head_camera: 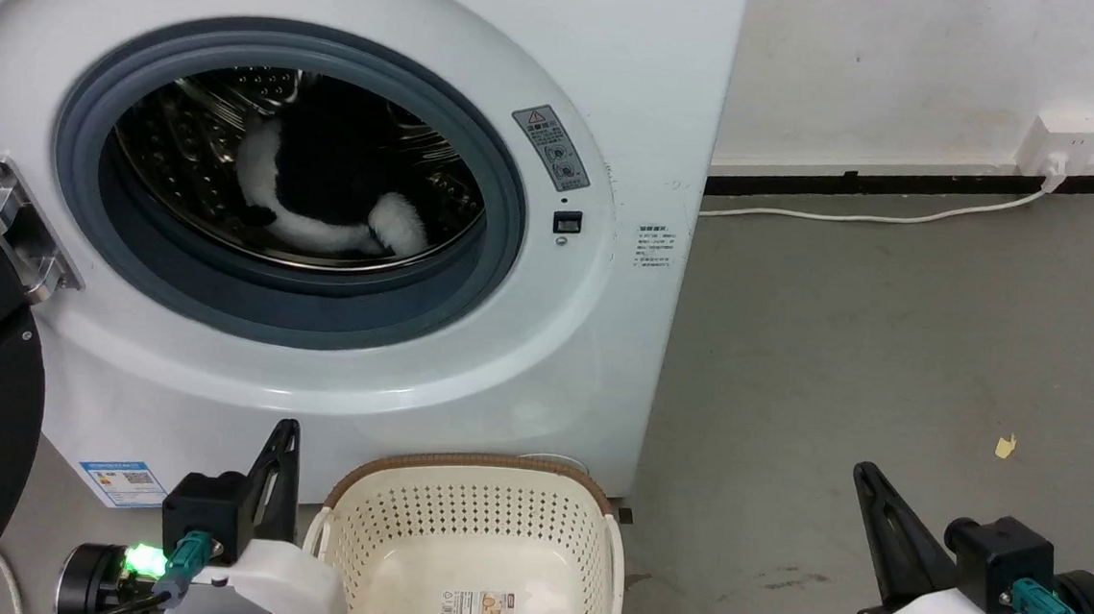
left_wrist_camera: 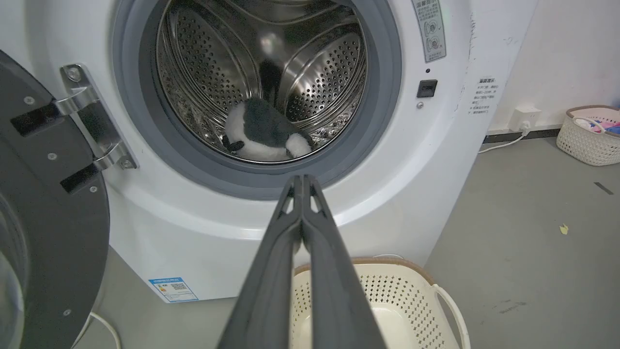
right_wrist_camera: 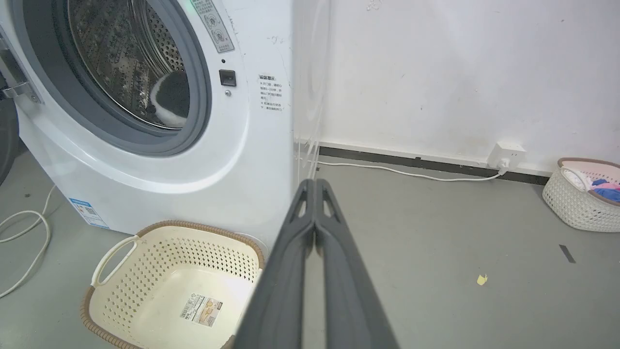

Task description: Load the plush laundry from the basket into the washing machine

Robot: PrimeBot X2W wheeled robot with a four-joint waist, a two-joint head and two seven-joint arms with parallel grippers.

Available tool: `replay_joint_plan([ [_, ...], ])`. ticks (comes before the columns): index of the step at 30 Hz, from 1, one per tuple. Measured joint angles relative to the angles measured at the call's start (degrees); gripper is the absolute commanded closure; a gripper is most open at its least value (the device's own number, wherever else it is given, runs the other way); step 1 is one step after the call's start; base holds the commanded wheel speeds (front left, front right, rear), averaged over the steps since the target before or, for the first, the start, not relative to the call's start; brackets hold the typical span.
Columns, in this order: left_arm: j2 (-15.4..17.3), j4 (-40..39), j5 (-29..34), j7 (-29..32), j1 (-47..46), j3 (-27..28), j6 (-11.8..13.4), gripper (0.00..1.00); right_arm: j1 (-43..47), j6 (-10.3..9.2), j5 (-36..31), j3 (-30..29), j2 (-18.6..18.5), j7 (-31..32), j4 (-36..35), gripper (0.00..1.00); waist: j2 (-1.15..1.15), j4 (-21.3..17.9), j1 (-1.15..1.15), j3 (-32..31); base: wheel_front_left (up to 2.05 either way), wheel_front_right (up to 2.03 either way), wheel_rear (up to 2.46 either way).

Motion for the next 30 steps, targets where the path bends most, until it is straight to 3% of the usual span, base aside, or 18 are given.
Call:
replay_joint_plan([
  [30, 0.0, 0.0, 0.0, 0.0, 0.0, 0.0, 0.0, 1.0, 0.0, 0.0, 0.0, 0.0, 0.0, 0.0, 0.0, 1.0, 0.0, 0.0, 0.0, 0.0, 0.0, 0.0, 0.0],
])
